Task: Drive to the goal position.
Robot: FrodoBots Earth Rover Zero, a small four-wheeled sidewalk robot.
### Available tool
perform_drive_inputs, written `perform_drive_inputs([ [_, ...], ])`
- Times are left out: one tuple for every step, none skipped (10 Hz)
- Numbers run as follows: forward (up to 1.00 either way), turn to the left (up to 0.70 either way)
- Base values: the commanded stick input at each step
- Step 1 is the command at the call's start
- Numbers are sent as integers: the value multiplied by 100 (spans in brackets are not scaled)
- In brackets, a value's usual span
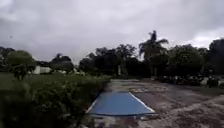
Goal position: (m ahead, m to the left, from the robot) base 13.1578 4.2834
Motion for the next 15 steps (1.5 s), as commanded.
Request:
perform_drive_inputs([
  [50,0],
  [50,0],
  [50,0],
  [50,0],
  [50,0],
  [50,0],
  [50,0],
  [50,0],
  [50,0],
  [50,0],
  [50,0],
  [50,0],
  [50,0],
  [50,0],
  [50,0],
])
